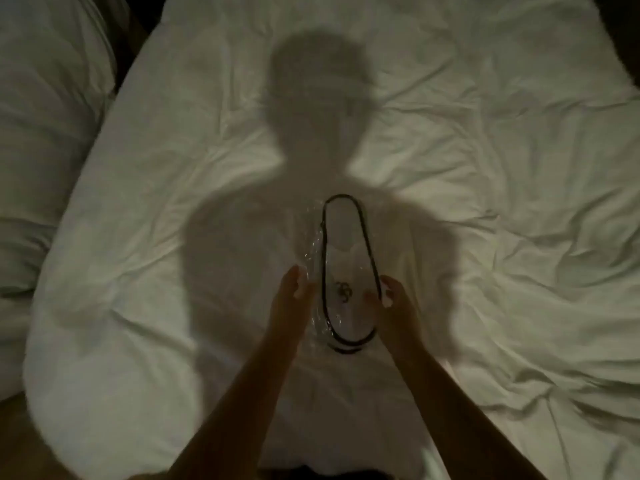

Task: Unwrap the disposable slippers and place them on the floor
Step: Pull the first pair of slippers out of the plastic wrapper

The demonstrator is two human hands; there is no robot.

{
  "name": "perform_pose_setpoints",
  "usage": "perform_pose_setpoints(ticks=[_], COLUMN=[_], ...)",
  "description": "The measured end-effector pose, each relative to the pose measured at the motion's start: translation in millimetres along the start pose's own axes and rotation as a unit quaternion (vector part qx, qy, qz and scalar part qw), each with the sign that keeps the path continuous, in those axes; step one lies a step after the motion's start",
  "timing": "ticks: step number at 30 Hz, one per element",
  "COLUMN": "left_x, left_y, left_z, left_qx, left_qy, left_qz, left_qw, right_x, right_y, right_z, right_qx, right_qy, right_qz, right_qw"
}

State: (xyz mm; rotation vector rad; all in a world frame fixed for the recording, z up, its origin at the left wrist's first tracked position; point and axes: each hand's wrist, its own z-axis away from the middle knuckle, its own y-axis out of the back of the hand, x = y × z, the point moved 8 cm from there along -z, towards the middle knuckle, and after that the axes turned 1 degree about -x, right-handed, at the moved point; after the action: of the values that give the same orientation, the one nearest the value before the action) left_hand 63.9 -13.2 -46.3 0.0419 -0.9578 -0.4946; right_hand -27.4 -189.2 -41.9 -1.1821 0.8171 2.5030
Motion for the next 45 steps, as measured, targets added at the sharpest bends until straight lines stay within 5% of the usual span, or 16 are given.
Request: perform_pose_setpoints(ticks=[8, 16, 28, 34, 45], left_x=[-15, 10, 303, 455, 534], left_y=[-40, -23, 60, 113, 146], left_z=[-36, -28, 89, 236, 411], left_qx=[-0.079, 0.0, 0.005, 0.005, -0.06], left_qy=[0.023, 0.028, -0.235, -0.426, -0.539], left_qz=[0.022, 0.085, 0.161, 0.168, 0.22], left_qw=[0.996, 0.996, 0.959, 0.889, 0.811], right_x=[37, 3, -257, -410, -539], right_y=[-28, 6, 111, 195, 325], right_z=[-37, -18, 81, 198, 384], right_qx=[0.03, 0.086, 0.041, 0.019, 0.137], right_qy=[-0.046, -0.006, 0.236, 0.396, 0.562], right_qz=[-0.018, -0.103, -0.216, -0.214, -0.182], right_qw=[0.998, 0.991, 0.947, 0.893, 0.795])
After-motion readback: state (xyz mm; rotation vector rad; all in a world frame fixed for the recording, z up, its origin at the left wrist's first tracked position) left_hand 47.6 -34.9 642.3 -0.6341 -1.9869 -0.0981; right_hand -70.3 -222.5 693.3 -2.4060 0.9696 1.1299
